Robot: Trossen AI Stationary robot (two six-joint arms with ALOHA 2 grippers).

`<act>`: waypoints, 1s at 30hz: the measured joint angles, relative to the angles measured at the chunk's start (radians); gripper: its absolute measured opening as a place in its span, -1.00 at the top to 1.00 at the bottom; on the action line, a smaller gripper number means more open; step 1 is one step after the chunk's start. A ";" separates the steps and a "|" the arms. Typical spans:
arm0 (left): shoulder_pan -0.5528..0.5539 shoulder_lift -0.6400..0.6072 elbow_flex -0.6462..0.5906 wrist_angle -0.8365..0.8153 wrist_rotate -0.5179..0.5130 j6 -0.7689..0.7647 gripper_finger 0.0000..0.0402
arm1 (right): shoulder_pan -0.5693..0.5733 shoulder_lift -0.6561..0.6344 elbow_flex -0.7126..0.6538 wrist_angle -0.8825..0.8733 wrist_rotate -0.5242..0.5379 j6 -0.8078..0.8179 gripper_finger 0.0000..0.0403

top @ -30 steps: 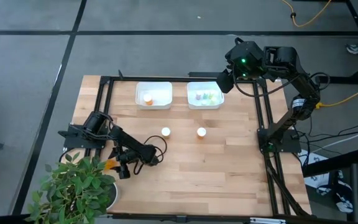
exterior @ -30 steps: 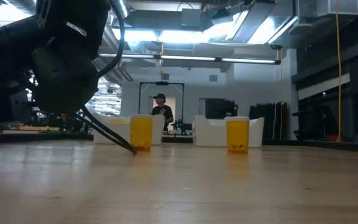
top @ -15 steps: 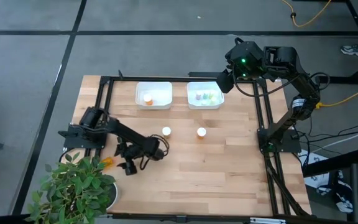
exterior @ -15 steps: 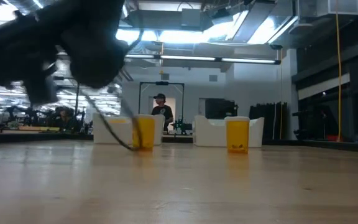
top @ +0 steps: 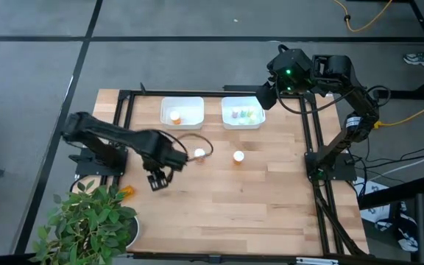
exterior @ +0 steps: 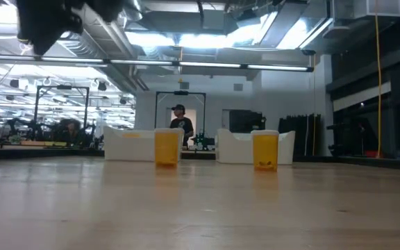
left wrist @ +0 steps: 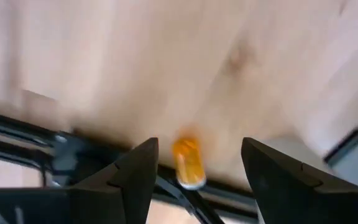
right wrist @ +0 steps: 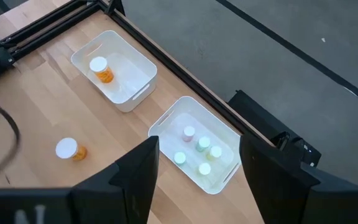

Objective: Pick and place medicine bottles into bin by pill shape (circle, oval)
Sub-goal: Put the orange pill bottle into the left white bin

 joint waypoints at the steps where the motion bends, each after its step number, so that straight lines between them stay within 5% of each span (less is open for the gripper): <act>1: 0.007 -0.034 0.000 0.001 -0.034 -0.002 -0.11 | 0.000 0.002 0.000 0.002 0.000 0.000 -0.11; 14: 0.058 -0.470 0.000 0.173 -0.432 0.134 -0.11 | 0.056 0.294 0.001 0.139 -0.106 -0.208 -0.11; 20: 0.058 -0.643 0.000 0.116 -0.440 0.129 -0.11 | 0.105 0.473 0.000 0.399 -0.121 -0.273 -0.11; 30: 0.058 -0.848 -0.016 0.018 -0.424 0.067 -0.11 | 0.122 0.647 0.000 0.845 -0.514 -0.369 -0.11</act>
